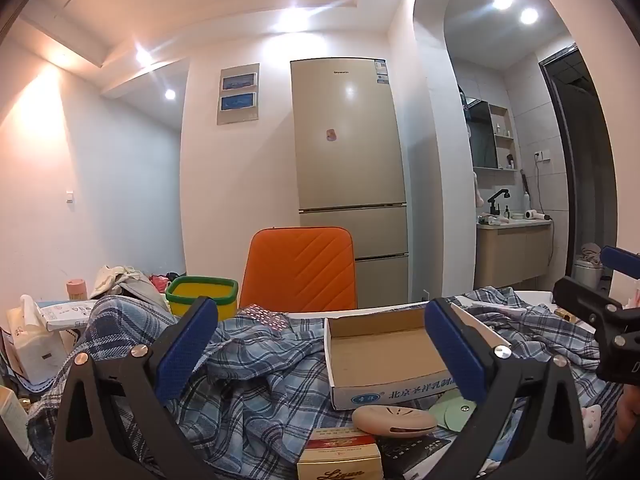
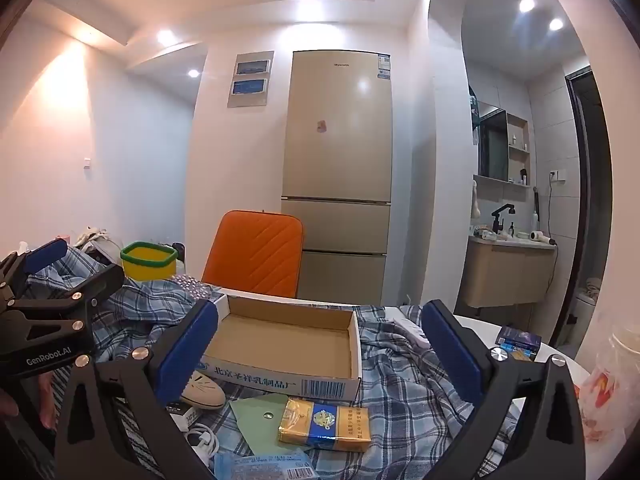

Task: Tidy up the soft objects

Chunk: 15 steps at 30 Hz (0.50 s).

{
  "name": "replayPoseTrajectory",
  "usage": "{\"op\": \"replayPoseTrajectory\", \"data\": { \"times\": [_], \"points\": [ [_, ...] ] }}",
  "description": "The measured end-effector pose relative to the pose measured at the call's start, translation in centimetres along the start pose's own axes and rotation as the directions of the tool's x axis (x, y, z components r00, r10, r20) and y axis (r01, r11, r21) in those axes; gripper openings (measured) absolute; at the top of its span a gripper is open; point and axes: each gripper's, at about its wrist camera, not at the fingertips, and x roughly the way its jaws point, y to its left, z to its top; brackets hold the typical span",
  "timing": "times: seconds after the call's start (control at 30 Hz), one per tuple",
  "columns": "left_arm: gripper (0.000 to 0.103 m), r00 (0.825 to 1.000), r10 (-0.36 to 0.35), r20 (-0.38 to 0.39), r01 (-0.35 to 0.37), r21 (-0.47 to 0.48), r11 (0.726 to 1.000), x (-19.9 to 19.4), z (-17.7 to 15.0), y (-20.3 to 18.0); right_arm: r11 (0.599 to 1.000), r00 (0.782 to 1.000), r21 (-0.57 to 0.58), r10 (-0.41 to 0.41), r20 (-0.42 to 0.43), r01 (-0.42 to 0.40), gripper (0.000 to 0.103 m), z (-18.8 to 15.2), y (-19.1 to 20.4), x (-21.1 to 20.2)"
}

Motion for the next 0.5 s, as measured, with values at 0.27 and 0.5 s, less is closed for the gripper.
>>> {"op": "replayPoseTrajectory", "data": {
  "times": [0.27,0.5],
  "points": [
    [0.103,1.000,0.000,-0.005,0.000,-0.001,1.000,-0.48,0.02,0.03,1.000,1.000,-0.006,-0.002,-0.012,0.002,0.103,0.04,0.18,0.21],
    [0.103,1.000,0.000,-0.010,0.000,0.000,1.000,0.02,0.01,0.03,1.000,1.000,-0.003,0.000,0.000,0.000,0.103,0.04,0.10,0.02]
  ]
}}
